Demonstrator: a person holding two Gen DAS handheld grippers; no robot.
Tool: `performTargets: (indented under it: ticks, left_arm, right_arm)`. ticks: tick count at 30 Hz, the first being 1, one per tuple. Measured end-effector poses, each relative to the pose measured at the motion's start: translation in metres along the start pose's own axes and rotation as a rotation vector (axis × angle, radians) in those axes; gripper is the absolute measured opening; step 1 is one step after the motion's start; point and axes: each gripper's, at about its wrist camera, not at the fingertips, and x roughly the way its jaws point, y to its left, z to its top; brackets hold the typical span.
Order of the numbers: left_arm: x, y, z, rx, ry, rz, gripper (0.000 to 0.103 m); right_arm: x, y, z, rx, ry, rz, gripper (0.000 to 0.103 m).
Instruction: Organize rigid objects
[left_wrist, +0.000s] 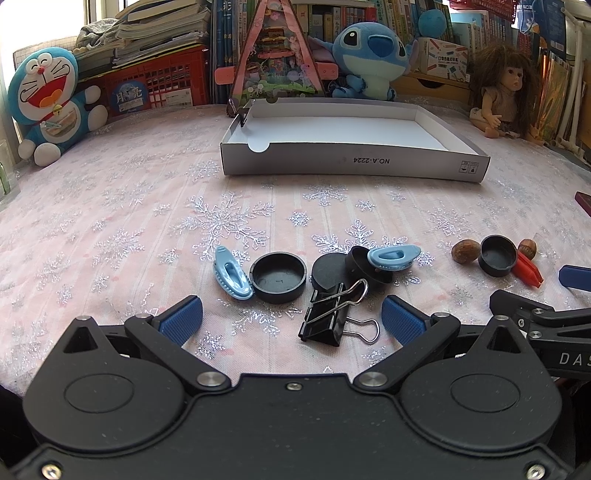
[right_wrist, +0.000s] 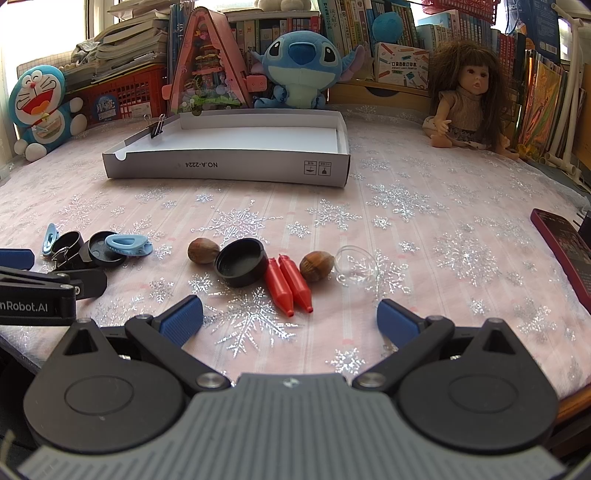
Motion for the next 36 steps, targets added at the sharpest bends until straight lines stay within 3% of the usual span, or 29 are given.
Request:
performTargets:
  ticks: [15, 17, 21, 24, 26, 30, 36]
  left_arm:
    - [0.003, -0.001, 0.002, 0.017, 0.004, -0.018, 0.101]
    - [-0.001, 0.001, 0.002, 0.019, -0.009, -0.037, 0.089]
    - [-0.013, 0.005, 0.001, 0.025, -0.025, -0.09, 0.076]
    - [-0.025, 0.005, -0.002, 0.047, -0.049, -0.135, 0.065]
    - [-0.031, 0.004, -0.003, 0.061, -0.058, -0.156, 0.052]
    - [-0.037, 0.001, -0.006, 0.078, -0.056, -0.205, 0.042]
    - [-0.033, -0.001, -0.008, 0.079, -0.052, -0.174, 0.036]
  right_arm:
    - [0.0, -0.005, -0.006, -0.018, -0.05, 0.035, 0.103]
    - [-0.002, -0.007, -0.006, -0.021, -0.061, 0.043, 0.103]
    - [-0.009, -0.006, -0.006, -0.048, -0.105, 0.058, 0.103]
    - [-0.017, -0.002, -0.004, -0.081, -0.147, 0.076, 0.098]
    - [-0.021, 0.0, -0.003, -0.086, -0.168, 0.102, 0.094]
    - [-0.027, 0.008, -0.002, -0.11, -0.201, 0.145, 0.083]
    - [-0.02, 0.018, -0.001, -0.149, -0.175, 0.164, 0.065]
